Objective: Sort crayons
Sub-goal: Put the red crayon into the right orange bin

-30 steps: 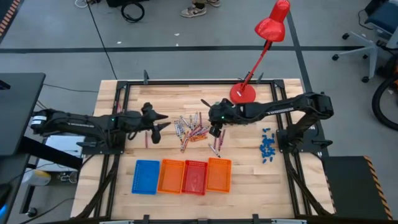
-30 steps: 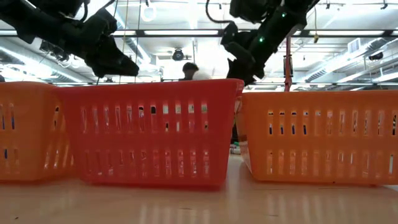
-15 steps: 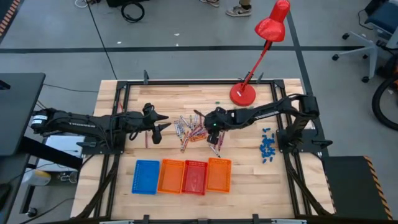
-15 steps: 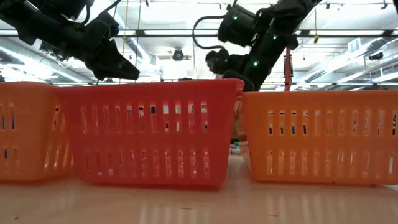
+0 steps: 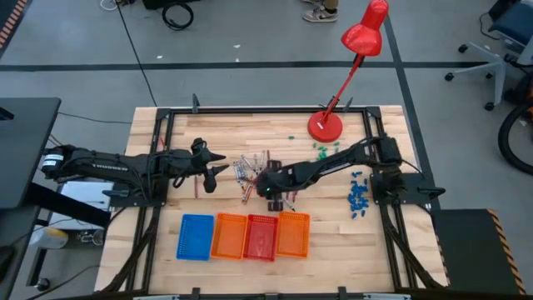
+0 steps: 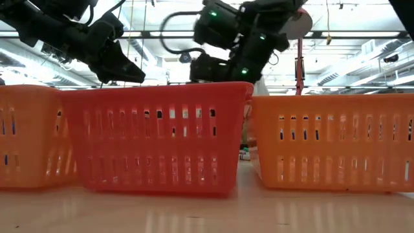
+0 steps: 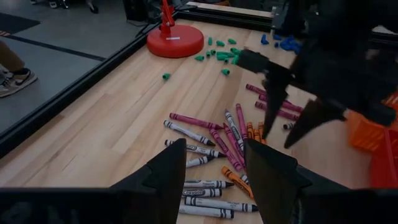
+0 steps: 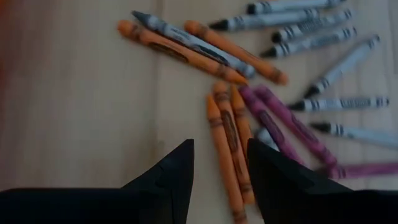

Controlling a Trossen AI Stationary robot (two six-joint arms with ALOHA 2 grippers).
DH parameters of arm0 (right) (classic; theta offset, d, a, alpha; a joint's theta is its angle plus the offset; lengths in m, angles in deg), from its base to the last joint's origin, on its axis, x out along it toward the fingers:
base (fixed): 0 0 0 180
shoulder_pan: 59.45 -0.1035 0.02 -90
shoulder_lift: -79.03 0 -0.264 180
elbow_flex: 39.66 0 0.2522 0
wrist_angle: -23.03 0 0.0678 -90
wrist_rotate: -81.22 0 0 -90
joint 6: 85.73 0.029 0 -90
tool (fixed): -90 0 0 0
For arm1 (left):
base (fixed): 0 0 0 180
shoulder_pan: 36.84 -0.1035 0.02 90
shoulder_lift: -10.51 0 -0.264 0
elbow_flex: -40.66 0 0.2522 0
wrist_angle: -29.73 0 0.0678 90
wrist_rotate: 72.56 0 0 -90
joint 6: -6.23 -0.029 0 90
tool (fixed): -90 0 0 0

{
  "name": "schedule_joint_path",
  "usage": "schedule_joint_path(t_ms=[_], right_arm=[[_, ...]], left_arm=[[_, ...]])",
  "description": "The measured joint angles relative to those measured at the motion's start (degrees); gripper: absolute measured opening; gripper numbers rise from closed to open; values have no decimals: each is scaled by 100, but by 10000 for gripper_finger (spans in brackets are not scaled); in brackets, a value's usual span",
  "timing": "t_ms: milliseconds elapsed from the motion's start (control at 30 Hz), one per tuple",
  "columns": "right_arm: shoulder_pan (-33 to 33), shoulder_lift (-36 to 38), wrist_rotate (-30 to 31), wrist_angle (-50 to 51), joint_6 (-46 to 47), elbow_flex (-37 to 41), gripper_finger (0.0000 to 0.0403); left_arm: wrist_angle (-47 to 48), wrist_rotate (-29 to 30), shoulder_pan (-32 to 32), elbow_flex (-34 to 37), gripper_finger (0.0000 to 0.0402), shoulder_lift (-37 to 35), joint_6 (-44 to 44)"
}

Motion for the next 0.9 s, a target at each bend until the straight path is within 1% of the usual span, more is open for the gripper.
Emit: schedule_joint_path(t_ms=[133, 267, 367, 733, 900], right_arm=[[-60, -309, 18, 452, -202, -474, 153], [-24, -459, 0, 698, -218, -583, 153], [-10, -462, 2, 822, -221, -583, 152], [-4, -407, -2, 805, -106, -587, 139], [41, -251, -19, 1159, 68, -723, 139]], left_arm=[[2, 0, 2, 0, 173, 0, 1], [22, 0, 2, 2, 173, 0, -1], [46, 0, 2, 2, 173, 0, 0], [44, 0, 2, 2, 173, 0, 1], [45, 0, 2, 2, 173, 0, -2]])
